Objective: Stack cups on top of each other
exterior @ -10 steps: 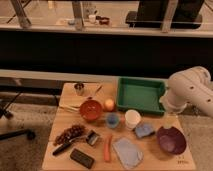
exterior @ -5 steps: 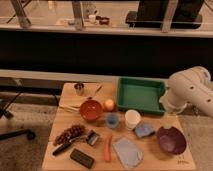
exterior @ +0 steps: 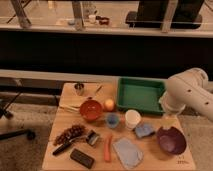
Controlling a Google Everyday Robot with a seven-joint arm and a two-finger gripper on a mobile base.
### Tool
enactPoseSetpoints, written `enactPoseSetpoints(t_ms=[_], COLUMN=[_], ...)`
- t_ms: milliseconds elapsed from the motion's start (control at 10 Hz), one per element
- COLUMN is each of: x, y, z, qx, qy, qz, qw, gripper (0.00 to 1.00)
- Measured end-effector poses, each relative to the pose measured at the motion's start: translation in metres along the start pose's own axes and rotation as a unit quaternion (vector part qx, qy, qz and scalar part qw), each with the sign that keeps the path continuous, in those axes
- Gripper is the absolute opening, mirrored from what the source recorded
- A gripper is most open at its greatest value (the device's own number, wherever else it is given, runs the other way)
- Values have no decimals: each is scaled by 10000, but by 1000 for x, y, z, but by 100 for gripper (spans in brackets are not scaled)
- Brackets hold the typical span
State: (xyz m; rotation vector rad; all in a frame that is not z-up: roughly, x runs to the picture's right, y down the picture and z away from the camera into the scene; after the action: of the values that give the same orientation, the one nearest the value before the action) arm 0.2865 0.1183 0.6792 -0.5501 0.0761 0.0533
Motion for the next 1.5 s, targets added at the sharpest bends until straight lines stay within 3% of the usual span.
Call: enactPoseSetpoints(t_ms=[300, 600, 800, 1100, 1500], x=[-2, -5, -6, -17, -44], y=[2, 8, 16, 34, 60], z=[4, 4, 6, 5, -1], qx=[-30, -159, -293, -380, -337], qy=[-87, -564, -931, -1286, -1658], qz=[-52, -124, -197, -455, -854], qw=[9999, 9982, 9950, 9899, 9819], gripper=[80, 80, 80, 80, 80])
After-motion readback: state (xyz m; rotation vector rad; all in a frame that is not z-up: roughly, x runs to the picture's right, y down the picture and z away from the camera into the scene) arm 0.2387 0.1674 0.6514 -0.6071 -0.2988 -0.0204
